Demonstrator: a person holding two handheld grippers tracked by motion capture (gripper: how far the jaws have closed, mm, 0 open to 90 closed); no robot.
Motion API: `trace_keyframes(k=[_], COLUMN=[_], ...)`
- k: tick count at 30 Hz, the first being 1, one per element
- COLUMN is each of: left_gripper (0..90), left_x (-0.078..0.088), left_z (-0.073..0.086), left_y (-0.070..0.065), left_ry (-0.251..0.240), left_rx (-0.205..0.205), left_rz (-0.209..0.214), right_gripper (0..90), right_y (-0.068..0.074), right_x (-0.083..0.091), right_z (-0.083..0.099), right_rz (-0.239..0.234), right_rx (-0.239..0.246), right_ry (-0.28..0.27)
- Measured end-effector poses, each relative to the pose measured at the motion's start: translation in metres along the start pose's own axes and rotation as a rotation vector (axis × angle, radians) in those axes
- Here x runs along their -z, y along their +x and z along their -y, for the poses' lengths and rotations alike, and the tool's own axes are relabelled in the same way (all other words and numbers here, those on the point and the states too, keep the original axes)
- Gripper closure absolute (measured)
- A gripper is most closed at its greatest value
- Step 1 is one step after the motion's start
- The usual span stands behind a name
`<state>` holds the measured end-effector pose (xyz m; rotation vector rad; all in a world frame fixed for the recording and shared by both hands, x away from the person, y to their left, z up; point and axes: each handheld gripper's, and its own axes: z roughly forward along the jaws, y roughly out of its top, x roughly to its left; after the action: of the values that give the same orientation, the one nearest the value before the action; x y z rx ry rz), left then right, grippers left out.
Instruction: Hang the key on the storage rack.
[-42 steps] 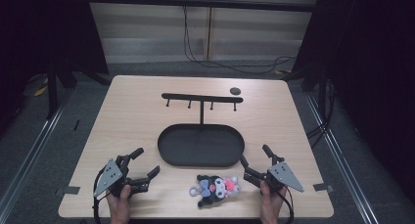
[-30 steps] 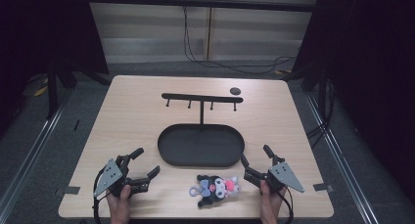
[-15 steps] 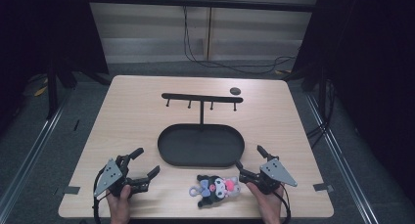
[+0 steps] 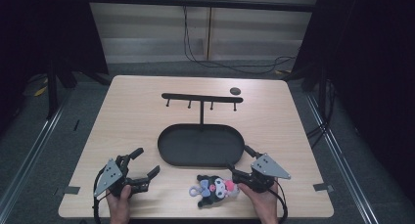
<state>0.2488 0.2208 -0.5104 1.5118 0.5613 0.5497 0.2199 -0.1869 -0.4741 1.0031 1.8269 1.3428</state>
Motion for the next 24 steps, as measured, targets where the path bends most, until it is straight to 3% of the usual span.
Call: trace_keyframes(k=[8,9,13,18,24], left_gripper=[15.3,15.3,15.3,15.1,15.1], left_x=[0.0,0.0,0.0,0.0,0.0], left_z=[0.0,0.0,0.0,0.0,0.0], left_y=[0.0,0.0,0.0,0.0,0.0], left_ry=[0.003,0.002,0.001,-0.001,-0.001], left_rx=[0.001,0.001,0.001,-0.001,0.007], left_rz=[-0.005,-0.005,-0.004,0.005,-0.002], right_gripper=[28.1,30.6,34.5,36.7,38.0], right_y=[-0.003,-0.002,0.002,0.006,0.013], right_x=[0.0,-0.001,-0.004,-0.008,-0.017], right_z=[-0.015,-0.02,-0.028,-0.034,-0.043], right_rz=[-0.091,-0.126,-0.181,-0.218,-0.295], right_rx=[-0.002,0.001,0.012,0.035,0.054], right_ry=[0.071,0.093,0.129,0.153,0.205])
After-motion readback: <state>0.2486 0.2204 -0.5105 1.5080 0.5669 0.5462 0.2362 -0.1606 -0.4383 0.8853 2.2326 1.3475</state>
